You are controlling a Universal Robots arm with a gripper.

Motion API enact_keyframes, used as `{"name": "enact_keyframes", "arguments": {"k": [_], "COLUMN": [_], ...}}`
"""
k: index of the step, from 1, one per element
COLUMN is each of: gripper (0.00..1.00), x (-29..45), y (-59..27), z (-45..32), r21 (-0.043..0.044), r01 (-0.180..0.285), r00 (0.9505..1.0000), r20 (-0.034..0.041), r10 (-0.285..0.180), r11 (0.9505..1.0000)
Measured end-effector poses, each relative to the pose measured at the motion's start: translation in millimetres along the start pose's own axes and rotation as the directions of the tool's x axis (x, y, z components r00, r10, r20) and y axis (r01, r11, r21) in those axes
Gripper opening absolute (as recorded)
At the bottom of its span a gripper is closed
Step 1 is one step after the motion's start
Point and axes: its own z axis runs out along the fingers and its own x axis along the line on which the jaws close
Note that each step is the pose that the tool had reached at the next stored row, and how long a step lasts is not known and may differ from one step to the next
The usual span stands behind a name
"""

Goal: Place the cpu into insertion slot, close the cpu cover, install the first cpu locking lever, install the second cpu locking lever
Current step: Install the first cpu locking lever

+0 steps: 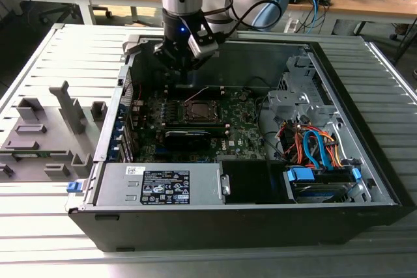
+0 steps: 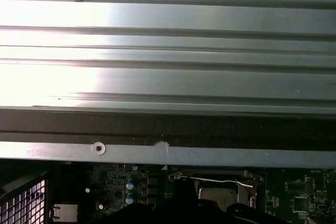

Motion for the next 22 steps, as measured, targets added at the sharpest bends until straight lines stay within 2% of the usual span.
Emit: {"name": "enact_keyframes", "arguments": {"k": [6,16,22], "gripper": [0.11,0.11,0.11], "x": [0.2,0.3,0.3], "y": [-6.8,-7.0,-7.0], "z": [0.9,1.2,6.5], "r21": [-0.0007,-0.0005,-0.0006], "r01": [0.0,0.0,0.0], "r00": [1.0,1.0,1.0], "r20": [0.0001,0.0,0.0], "r10": [0.0,0.0,0.0], "r11": [1.0,1.0,1.0]}}
